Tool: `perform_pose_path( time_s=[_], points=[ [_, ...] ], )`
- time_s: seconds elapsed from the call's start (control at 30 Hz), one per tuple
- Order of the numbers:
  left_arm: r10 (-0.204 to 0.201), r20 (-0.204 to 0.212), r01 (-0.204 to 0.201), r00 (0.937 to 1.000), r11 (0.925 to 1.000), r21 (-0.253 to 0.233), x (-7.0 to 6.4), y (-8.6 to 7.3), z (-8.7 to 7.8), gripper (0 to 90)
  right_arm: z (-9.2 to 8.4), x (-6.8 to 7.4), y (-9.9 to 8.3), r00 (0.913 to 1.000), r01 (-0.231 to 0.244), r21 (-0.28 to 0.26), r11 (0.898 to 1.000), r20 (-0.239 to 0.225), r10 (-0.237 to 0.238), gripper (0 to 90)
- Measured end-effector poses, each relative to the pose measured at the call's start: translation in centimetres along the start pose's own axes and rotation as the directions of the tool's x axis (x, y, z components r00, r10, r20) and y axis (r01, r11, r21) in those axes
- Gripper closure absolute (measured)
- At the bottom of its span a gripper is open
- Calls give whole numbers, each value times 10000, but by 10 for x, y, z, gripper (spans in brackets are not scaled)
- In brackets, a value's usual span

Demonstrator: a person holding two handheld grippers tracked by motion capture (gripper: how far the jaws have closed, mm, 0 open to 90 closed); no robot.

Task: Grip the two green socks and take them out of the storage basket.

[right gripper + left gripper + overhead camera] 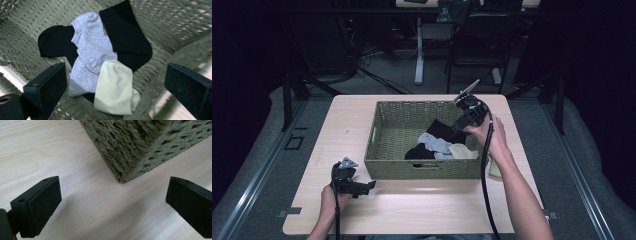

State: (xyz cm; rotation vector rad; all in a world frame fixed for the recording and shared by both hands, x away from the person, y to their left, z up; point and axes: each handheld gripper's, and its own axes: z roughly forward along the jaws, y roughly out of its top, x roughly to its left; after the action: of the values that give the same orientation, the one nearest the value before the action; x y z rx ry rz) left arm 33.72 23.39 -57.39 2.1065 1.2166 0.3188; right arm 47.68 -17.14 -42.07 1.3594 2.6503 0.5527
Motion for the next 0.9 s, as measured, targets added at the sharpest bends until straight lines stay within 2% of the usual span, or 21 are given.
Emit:
perform_pose_path(
  time_s=[0.03,0.27,0.33,0.5,0.6,0.7,0.77,0.8,0.83,0.9],
  points=[
    [16,154,-17,9999,10000,80,1,0,-1,2,5,1,0,9999,-121,-73,9999,-13,121,59],
    [-4,135,3,9999,10000,91,1,-1,-2,1,34,4,-2,9996,-246,202,9995,-164,249,98],
    [2,124,-3,9999,10000,78,2,-1,-2,1,42,3,-3,9995,-200,413,9989,-255,211,112],
    [41,140,-42,9999,10000,79,1,-1,-2,2,59,3,-6,9989,-433,787,9960,-161,447,146],
    [28,133,-29,9999,10000,84,1,-1,-2,2,67,2,-7,9991,-394,1069,9935,-126,409,158],
    [6,116,-7,9999,10000,68,2,-1,-3,2,76,4,-9,9983,-571,1135,9919,-77,584,187],
    [5,112,-6,9999,10000,64,2,-1,-3,1,81,4,-8,9987,-490,1394,9890,-86,507,200],
    [5,112,-6,9999,10000,64,2,-1,-3,1,84,5,-9,9975,-694,1334,9886,-64,708,212],
    [-26,100,26,9999,10000,52,2,-1,-3,1,86,5,-9,9983,-568,1493,9872,-37,580,216],
    [-17,107,16,9999,10000,53,2,-1,-3,2,92,6,-9,9979,-621,1595,9852,-61,639,212]
  ],
)
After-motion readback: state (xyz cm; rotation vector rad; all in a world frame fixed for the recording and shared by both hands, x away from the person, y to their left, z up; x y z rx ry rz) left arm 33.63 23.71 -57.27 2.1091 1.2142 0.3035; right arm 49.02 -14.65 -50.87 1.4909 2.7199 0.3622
